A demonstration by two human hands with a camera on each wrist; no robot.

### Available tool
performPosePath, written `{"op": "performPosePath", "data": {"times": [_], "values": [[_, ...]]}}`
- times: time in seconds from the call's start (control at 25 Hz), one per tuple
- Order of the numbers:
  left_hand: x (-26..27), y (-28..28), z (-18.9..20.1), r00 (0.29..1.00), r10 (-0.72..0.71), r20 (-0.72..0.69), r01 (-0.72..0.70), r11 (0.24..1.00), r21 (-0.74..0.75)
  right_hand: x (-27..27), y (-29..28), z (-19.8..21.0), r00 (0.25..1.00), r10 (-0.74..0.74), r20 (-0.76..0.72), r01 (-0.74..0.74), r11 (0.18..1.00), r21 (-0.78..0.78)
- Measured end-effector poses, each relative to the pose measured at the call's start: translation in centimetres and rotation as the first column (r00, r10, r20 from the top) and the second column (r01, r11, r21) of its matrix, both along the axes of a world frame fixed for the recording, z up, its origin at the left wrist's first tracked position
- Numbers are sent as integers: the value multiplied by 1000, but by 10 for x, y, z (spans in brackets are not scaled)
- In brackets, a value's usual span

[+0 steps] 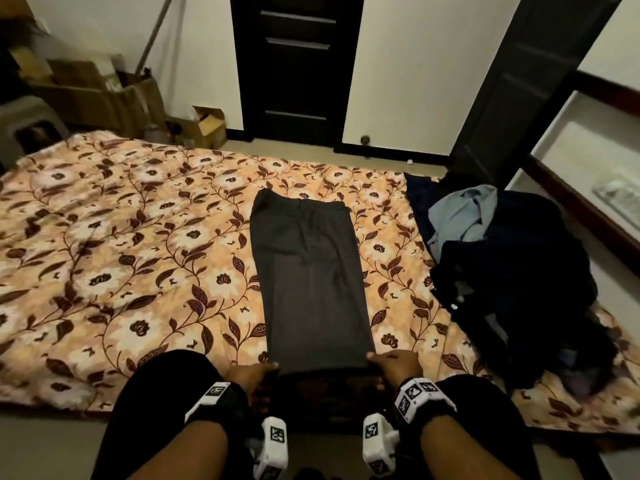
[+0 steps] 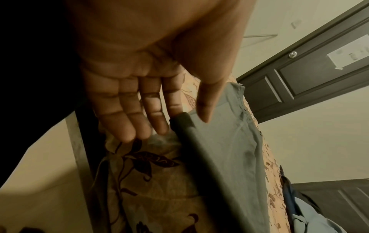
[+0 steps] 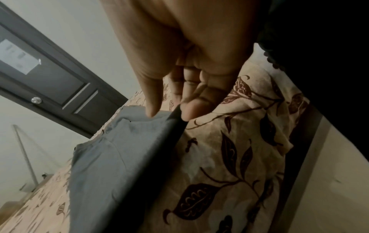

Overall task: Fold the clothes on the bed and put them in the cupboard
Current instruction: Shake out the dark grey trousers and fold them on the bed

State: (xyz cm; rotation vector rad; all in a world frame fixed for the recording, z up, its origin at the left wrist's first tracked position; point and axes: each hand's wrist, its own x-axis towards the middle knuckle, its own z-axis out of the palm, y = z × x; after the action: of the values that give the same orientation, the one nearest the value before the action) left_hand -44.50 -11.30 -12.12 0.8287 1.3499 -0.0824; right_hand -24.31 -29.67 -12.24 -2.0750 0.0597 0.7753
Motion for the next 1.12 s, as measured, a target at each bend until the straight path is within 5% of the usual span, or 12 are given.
{"op": "performPosePath", "data": {"times": [0.24, 0.32, 0.48, 0.56, 0.68, 0.72, 0.8, 0.84, 0.96, 1.0, 1.08, 1.12], "values": [[9, -2, -11, 995, 9, -96, -3, 998, 58, 15, 13, -17, 976, 215, -23, -210, 919, -333], [14, 2, -15, 991, -23, -133, 57, 963, 262, 12, 21, -10, 974, 225, -5, -210, 904, -373], [43, -12, -5, 928, -241, -282, 370, 544, 752, -11, 39, -2, 849, 387, 360, -204, 868, -453], [67, -22, -18, 826, -438, -355, 507, 302, 807, -33, 60, -16, 674, 573, 466, -474, 819, -322], [72, -28, -54, 622, -548, -560, 710, 92, 698, -41, 64, -55, 406, 824, 396, -671, 563, -482], [70, -29, -65, 626, -512, -588, 721, 93, 687, -32, 59, -64, 440, 827, 350, -612, 561, -557], [73, -29, -69, 640, -427, -638, 750, 170, 639, -11, 53, -69, 704, 660, 261, -351, 644, -680], [77, -28, -66, 649, -397, -649, 754, 219, 620, -5, 58, -65, 733, 618, 284, -275, 651, -708], [88, -16, -60, 598, -471, -648, 783, 172, 598, -3, 82, -62, 437, 797, 417, -474, 598, -647], [89, -13, -56, 568, -494, -658, 807, 180, 562, 2, 88, -58, 432, 826, 362, -512, 555, -656], [96, -4, -46, 583, -449, -678, 810, 256, 527, 22, 93, -53, 680, 686, 260, -370, 627, -686], [106, 4, -39, 600, -419, -682, 799, 271, 537, 32, 101, -49, 734, 612, 295, -292, 676, -676]]}}
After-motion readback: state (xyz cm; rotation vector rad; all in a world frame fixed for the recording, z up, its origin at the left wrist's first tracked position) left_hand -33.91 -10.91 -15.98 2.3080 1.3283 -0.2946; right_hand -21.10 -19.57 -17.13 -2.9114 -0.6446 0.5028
